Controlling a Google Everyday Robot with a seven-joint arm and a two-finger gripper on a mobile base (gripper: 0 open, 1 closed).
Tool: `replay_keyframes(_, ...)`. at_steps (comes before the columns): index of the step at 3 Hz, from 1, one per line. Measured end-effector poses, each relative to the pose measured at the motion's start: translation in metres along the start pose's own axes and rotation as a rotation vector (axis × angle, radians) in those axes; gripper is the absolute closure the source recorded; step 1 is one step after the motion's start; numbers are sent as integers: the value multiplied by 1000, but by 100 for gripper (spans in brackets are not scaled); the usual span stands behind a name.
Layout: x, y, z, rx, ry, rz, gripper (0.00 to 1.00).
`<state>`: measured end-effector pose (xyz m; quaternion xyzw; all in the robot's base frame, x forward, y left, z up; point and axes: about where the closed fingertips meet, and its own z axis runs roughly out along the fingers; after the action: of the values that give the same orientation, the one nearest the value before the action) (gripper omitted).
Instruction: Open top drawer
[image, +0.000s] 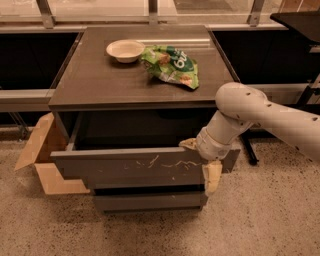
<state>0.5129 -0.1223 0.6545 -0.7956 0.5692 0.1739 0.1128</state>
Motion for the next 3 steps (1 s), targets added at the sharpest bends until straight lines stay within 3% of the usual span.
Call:
replay_keyframes(1,-14,28,0,-40,11,6,42)
replay_keyframes(3,-23,33,-14,-44,13,4,89)
